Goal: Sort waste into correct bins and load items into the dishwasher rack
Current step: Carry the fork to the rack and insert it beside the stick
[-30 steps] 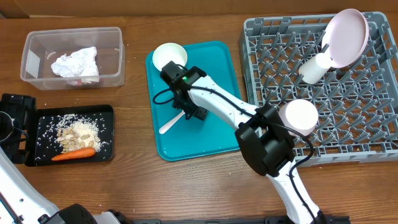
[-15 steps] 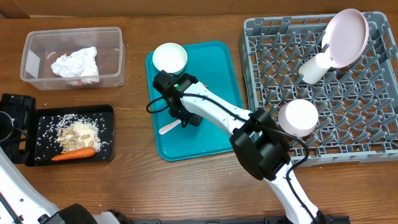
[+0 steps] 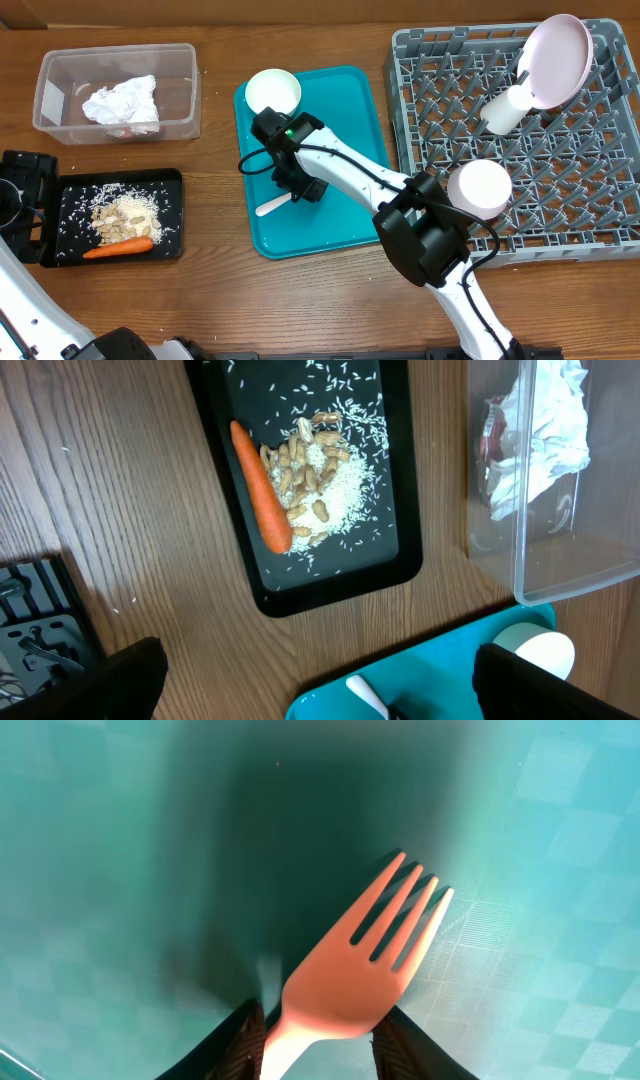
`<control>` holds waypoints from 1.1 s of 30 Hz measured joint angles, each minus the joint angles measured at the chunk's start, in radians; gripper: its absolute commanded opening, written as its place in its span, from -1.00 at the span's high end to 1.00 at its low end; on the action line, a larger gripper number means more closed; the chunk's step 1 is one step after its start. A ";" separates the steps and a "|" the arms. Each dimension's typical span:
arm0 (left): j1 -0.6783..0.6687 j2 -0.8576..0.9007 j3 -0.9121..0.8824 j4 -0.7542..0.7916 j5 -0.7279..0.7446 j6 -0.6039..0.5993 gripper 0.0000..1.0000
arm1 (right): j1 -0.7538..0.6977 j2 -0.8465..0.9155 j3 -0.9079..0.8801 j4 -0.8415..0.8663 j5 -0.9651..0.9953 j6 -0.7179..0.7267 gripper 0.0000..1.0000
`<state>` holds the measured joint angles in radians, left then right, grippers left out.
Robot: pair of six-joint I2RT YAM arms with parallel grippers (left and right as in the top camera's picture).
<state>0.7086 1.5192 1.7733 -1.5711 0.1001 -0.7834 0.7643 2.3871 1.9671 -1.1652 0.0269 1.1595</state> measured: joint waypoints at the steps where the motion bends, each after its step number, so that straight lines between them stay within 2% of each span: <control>1: 0.000 0.000 0.000 0.000 0.000 0.000 -1.00 | -0.006 0.000 0.000 -0.002 -0.005 0.001 0.34; 2: 0.000 0.000 0.000 0.000 0.000 0.000 -1.00 | -0.010 0.000 0.000 -0.003 -0.008 -0.001 0.41; 13: 0.000 0.000 0.000 0.000 0.000 0.000 -1.00 | -0.121 0.000 0.002 -0.009 -0.057 -0.074 0.53; 21: 0.000 0.000 0.000 0.000 0.000 0.000 -1.00 | -0.149 0.000 0.002 0.003 -0.057 -0.204 0.53; 28: 0.000 0.000 0.000 0.000 0.000 0.000 -0.99 | -0.202 0.000 0.002 -0.006 -0.057 -0.323 0.67; 30: 0.000 0.000 0.000 0.000 0.000 0.000 -1.00 | -0.215 -0.002 0.002 -0.006 -0.056 -0.349 0.76; 33: 0.000 0.000 0.000 0.000 0.000 0.000 -1.00 | -0.222 -0.004 0.002 -0.009 -0.055 -0.378 0.78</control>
<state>0.7086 1.5192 1.7733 -1.5711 0.1001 -0.7837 0.5426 2.3833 1.9690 -1.1744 -0.0277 0.7811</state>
